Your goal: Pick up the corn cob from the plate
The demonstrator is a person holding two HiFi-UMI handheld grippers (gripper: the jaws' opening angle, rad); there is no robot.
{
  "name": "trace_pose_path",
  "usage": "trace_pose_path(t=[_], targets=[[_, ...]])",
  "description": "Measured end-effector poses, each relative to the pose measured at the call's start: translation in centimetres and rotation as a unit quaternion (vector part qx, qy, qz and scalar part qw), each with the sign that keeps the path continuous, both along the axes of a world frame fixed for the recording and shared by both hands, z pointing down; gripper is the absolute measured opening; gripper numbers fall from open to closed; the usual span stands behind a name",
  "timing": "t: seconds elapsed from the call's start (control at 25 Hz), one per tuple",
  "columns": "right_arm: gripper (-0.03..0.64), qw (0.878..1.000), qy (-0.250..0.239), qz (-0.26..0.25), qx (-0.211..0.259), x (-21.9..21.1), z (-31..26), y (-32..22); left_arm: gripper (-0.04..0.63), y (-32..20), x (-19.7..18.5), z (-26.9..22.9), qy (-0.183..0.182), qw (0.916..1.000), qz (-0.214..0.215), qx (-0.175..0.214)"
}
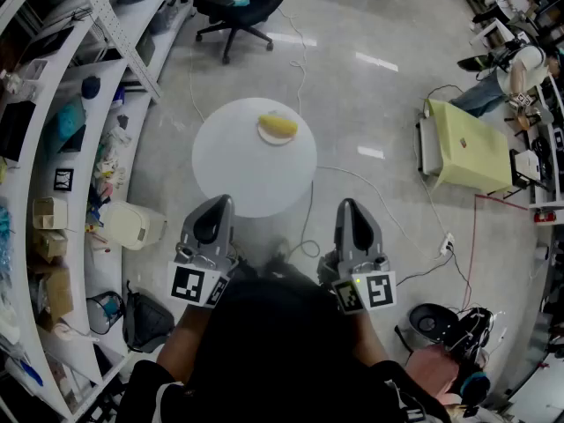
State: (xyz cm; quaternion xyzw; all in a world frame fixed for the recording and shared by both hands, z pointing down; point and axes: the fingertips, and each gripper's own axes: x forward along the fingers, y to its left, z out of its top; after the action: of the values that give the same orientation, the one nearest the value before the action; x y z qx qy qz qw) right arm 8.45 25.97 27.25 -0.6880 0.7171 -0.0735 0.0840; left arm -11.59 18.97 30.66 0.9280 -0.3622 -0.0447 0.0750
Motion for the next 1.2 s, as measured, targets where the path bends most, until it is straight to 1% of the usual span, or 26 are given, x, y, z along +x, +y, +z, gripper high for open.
trace_pose_path(t=[0.16, 0.48, 0.72, 1.2], targets=[[0.008, 1.0, 0.002, 0.002, 0.008, 0.3, -0.3, -0.1, 0.002, 0.0, 0.2, 0.0, 0.0, 1.0, 0.001, 0.0], [0.008, 1.0, -0.004, -0.005, -0.007, 1.0, 0.5, -0.2, 0.002, 0.2, 1.3, 0.1, -0.004, 1.0, 0.0, -0.002], [0.008, 1.0, -0.004, -0.019, -0.012, 1.8, 0.9, -0.8, 0.002, -0.1, 2.4, 0.6, -0.008, 0.9999, -0.012, -0.009], [0.008, 0.998, -0.017, -0.063, -0.012, 5.2, 1.8, -2.0, 0.002, 0.3, 7.1, 0.8, -0.016, 0.9988, -0.046, -0.01]])
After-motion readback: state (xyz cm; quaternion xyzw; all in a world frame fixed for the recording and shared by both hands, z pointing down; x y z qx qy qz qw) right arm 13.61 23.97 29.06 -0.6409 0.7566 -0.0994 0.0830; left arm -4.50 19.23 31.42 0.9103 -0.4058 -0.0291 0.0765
